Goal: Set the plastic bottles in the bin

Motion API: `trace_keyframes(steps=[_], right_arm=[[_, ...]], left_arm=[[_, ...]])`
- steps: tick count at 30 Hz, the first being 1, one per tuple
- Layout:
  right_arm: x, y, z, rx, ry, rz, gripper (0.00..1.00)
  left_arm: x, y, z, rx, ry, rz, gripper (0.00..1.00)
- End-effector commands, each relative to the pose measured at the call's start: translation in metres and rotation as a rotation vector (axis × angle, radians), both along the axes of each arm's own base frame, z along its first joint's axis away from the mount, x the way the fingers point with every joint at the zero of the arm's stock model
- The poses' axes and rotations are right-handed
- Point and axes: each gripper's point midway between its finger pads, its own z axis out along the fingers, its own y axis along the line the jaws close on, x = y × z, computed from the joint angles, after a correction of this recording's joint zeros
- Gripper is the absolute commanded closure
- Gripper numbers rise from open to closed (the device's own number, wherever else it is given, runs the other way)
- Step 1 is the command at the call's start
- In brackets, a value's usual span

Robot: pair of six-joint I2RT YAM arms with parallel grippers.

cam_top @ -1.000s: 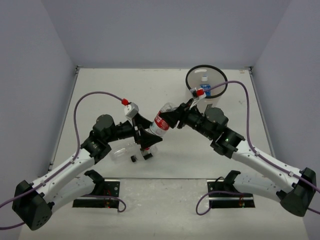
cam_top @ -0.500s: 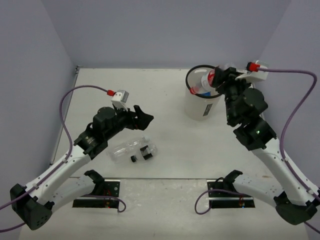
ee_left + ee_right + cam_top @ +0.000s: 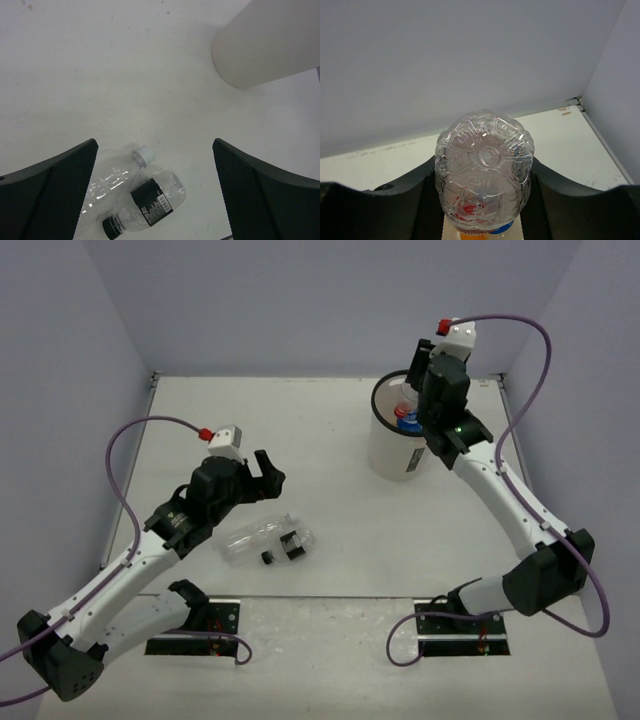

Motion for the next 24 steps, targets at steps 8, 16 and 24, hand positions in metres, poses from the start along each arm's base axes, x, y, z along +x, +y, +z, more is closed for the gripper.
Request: trace_keyframes(steps=[8,16,24], right_arm=[[0.013,0.011,-0.032,0.085,0.045,0.017,0.15],[-0.014,0.003,0.003,0.106,-0.009,0.048,0.01],[-0.126,0.096,0.045,-0.143,-0.220,0.865,0.01]], left_arm=[[-0.001,0.011,-0.005,0.021,0.026,0.061,0.00],[0.002,0.020,-0.008,0.063,0.048,0.112,0.00],[0.002,0.026,-0.012,0.079,0.060,0.148,0.00]])
